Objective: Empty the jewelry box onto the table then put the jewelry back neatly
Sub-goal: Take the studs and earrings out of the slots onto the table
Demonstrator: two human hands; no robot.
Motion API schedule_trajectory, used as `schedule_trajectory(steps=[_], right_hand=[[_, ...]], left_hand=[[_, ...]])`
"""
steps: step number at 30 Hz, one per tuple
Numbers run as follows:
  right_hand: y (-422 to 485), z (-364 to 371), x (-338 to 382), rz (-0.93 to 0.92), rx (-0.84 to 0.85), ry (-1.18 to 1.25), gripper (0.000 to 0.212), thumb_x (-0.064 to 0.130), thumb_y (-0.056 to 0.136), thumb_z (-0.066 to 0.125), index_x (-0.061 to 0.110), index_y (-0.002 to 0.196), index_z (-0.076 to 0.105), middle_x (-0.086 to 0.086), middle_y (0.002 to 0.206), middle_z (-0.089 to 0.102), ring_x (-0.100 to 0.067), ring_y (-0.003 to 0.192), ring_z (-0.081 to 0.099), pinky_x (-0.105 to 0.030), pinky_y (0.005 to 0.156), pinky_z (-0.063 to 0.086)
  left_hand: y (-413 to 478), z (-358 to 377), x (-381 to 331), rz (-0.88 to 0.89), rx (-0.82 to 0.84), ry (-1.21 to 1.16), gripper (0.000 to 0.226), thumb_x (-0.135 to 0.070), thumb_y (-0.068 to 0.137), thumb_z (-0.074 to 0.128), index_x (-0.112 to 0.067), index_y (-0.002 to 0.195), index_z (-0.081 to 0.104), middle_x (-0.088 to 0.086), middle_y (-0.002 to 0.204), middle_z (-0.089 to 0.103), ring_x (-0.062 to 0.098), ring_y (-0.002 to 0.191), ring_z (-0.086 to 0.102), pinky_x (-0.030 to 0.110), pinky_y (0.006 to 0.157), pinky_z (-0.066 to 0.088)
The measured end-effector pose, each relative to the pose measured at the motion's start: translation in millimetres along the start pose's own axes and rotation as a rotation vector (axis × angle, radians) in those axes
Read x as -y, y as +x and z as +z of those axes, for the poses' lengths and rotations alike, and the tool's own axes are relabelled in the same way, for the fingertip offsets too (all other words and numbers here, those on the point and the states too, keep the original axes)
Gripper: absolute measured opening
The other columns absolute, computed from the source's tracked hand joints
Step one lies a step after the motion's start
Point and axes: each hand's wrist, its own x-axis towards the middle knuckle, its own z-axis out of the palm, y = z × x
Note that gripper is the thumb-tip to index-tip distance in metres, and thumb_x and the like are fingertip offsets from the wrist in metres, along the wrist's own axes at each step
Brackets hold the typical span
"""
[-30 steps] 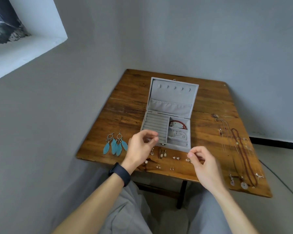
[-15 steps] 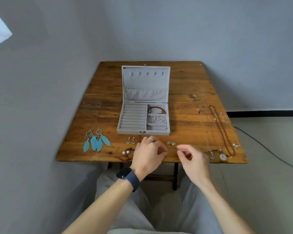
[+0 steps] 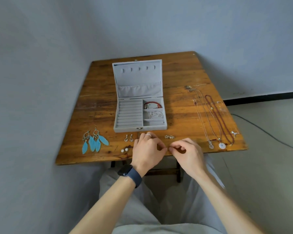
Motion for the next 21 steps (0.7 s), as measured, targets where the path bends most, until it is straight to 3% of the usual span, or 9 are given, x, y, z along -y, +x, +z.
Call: schedule_trajectory(steps=[13, 18, 21], right_hand=[[-1.0, -2.8, -1.0, 0.039, 0.027, 0.021, 0.017, 0.026, 0.08, 0.08, 0.026, 0.097, 0.077, 0.016, 0.091, 0.061, 0.001, 0.085, 0.053, -0.007, 0.072, 0.038], [0.5, 0.7, -1.0, -0.01, 0.028, -0.017, 0.024, 0.03, 0.084, 0.076, 0.031, 0.108, 0.076, 0.011, 0.092, 0.062, -0.01, 0.088, 0.055, -0.028, 0.079, 0.05], [0.8, 3.3, -2.8, -0.062, 0.019, -0.065, 0.024, 0.03, 0.085, 0.074, 0.032, 0.109, 0.076, 0.011, 0.092, 0.06, -0.014, 0.09, 0.055, -0.033, 0.079, 0.05]], left_hand=[[-2.6, -2.3, 5.6, 0.0, -0.019, 0.004, 0.02, -0.052, 0.09, 0.064, -0.039, 0.103, 0.071, -0.012, 0.119, 0.053, 0.013, 0.117, 0.042, 0.034, 0.098, 0.032], [-4.0, -0.8, 2.5, 0.055, -0.029, 0.037, 0.022, -0.052, 0.091, 0.061, -0.037, 0.105, 0.071, -0.012, 0.118, 0.053, 0.013, 0.115, 0.042, 0.035, 0.099, 0.032], [-3.4, 1.7, 2.6, 0.087, -0.065, 0.058, 0.021, -0.048, 0.093, 0.059, -0.035, 0.1, 0.074, -0.011, 0.117, 0.055, 0.015, 0.113, 0.044, 0.034, 0.097, 0.034]])
